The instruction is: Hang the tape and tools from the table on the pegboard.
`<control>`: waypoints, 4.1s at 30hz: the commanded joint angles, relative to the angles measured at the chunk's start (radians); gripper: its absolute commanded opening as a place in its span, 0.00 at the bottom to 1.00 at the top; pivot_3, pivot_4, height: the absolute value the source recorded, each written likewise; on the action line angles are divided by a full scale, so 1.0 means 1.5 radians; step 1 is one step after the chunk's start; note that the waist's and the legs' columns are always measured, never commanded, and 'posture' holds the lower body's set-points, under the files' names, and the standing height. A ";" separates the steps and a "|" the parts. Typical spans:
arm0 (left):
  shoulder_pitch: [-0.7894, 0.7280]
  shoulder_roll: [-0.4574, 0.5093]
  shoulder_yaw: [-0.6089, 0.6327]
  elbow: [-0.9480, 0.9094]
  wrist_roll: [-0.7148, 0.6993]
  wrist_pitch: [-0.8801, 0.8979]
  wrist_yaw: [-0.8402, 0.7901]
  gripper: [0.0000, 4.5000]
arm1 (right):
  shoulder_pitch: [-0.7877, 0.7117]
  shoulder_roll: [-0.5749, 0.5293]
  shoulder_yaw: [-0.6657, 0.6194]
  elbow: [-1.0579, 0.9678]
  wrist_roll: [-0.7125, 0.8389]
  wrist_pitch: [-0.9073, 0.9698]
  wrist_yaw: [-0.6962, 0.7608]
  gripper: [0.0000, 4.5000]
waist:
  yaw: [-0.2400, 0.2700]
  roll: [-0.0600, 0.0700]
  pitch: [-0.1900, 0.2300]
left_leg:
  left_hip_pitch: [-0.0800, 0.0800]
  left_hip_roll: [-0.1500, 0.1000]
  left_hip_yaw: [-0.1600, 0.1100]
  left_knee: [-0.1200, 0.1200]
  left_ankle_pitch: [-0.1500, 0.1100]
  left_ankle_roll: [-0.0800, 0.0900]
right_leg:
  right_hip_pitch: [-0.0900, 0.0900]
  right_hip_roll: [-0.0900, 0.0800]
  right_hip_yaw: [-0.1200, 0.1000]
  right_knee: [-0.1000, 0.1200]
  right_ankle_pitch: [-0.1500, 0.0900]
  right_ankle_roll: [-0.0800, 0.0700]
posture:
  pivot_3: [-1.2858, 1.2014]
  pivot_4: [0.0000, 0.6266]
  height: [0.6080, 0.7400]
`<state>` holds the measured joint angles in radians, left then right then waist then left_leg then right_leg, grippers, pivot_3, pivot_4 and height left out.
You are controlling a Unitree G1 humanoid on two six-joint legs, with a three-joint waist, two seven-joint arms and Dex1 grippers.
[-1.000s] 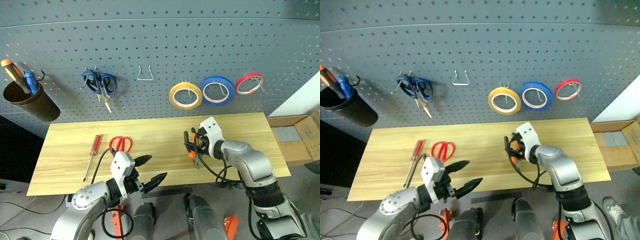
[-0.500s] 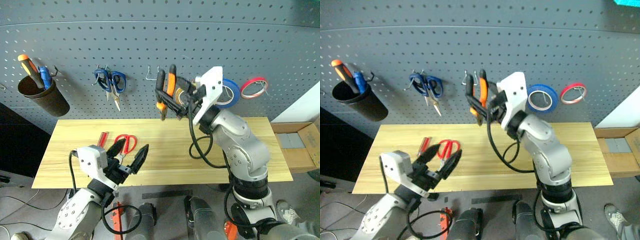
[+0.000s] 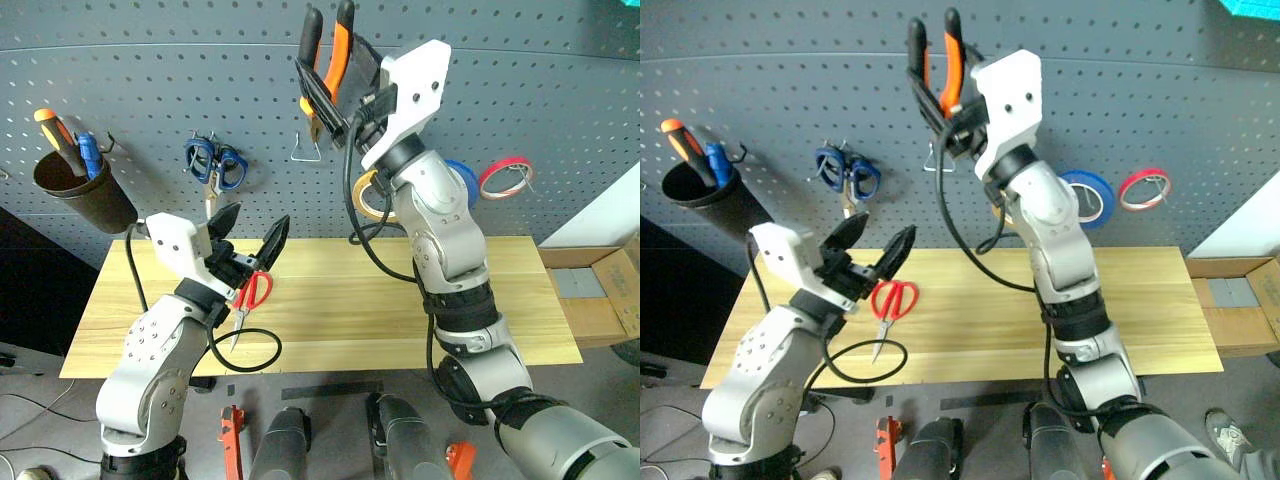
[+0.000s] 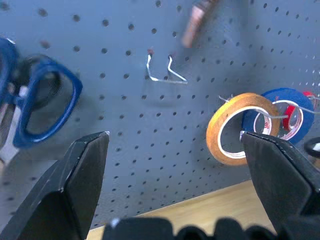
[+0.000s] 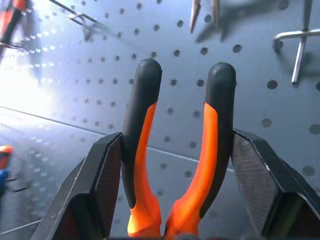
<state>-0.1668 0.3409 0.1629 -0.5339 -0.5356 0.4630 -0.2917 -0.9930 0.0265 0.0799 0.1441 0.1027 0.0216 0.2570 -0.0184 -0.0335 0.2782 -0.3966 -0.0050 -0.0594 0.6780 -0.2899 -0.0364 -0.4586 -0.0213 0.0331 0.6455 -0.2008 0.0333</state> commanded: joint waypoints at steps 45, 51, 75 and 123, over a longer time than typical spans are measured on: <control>0.161 -0.031 -0.012 0.003 0.130 -0.028 0.087 1.00 | 0.291 -0.186 0.032 -0.309 0.103 0.243 0.213 0.99 | 0.000 0.000 0.000 | 0.000 0.002 -0.002 0.000 -0.002 0.003 | -0.001 -0.002 0.002 0.001 0.000 0.000 | 0.53 0.38 1.00; 0.182 -0.062 -0.037 0.081 0.206 -0.004 0.148 1.00 | 0.442 -0.267 0.099 -0.367 0.143 0.203 0.349 0.99 | -0.006 0.000 0.000 | 0.005 0.001 -0.001 0.000 -0.002 0.003 | 0.005 0.000 0.001 0.001 0.000 0.001 | 0.52 0.40 1.00; 0.027 -0.029 -0.049 0.444 0.273 0.083 0.101 1.00 | 0.474 -0.225 0.188 -0.166 0.092 -0.019 0.470 0.99 | -0.009 0.000 0.002 | 0.015 0.001 0.001 0.000 -0.002 0.004 | 0.012 0.001 0.003 0.001 -0.001 0.001 | 0.52 0.49 1.00; 0.340 -0.093 -0.099 -0.092 0.402 -0.237 0.145 0.05 | 0.444 -0.223 0.033 -0.406 0.237 0.192 0.298 1.00 | -0.005 0.000 -0.001 | 0.010 0.002 -0.002 -0.001 -0.002 0.004 | 0.010 0.000 0.003 -0.001 -0.003 0.004 | 0.53 0.30 1.00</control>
<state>0.3477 0.2073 0.0103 -0.6054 0.0421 0.1601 -0.0956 -0.3101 -0.3170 0.1479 -0.4076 0.4268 0.3033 0.7236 -0.0262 -0.0338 0.2767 -0.3821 -0.0015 -0.0619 0.6769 -0.2929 -0.0312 -0.4444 -0.0211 0.0371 0.6434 -0.2057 0.0399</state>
